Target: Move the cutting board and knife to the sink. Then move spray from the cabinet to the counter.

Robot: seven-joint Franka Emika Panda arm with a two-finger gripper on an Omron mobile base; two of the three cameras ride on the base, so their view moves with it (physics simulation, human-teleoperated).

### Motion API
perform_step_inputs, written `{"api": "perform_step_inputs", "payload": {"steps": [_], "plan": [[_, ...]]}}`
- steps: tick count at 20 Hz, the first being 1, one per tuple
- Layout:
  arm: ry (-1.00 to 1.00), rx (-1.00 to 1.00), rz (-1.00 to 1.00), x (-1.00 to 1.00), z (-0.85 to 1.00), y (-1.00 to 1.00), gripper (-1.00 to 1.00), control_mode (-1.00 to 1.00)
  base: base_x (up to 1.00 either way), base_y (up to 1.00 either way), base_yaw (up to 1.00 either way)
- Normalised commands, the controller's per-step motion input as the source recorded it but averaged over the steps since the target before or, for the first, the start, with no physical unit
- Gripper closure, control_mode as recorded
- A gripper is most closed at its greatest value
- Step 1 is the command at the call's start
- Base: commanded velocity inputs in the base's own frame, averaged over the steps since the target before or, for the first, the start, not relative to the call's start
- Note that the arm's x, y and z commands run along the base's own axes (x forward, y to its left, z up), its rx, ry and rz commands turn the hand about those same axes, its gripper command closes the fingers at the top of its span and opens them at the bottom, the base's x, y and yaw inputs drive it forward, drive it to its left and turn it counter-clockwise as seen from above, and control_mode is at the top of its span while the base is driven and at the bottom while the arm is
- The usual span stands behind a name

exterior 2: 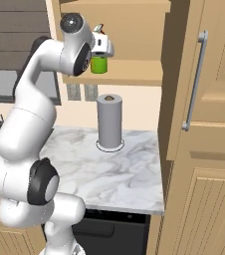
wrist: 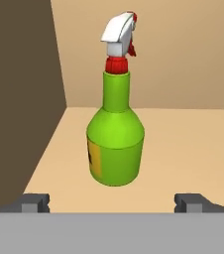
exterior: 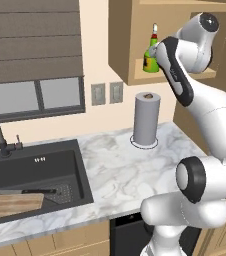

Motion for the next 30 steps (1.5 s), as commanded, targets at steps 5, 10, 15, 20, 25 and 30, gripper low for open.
{"api": "perform_step_inputs", "payload": {"steps": [5, 10, 15, 20, 25, 30], "plan": [[0.03, 0.00, 0.00, 0.32, 0.00, 0.00, -1.00, -1.00, 0.00, 0.00, 0.00], [0.00, 0.00, 0.00, 0.39, 0.00, 0.00, -1.00, -1.00, 0.00, 0.00, 0.00], [0.00, 0.00, 0.00, 0.20, 0.00, 0.00, -1.00, -1.00, 0.00, 0.00, 0.00], [0.00, 0.00, 0.00, 0.10, 0.00, 0.00, -1.00, -1.00, 0.00, 0.00, 0.00], [0.00, 0.00, 0.00, 0.11, -0.08, 0.01, -1.00, -1.00, 0.00, 0.00, 0.00], [0.02, 0.00, 0.00, 0.11, -0.03, 0.01, -1.00, -1.00, 0.00, 0.00, 0.00]]}}
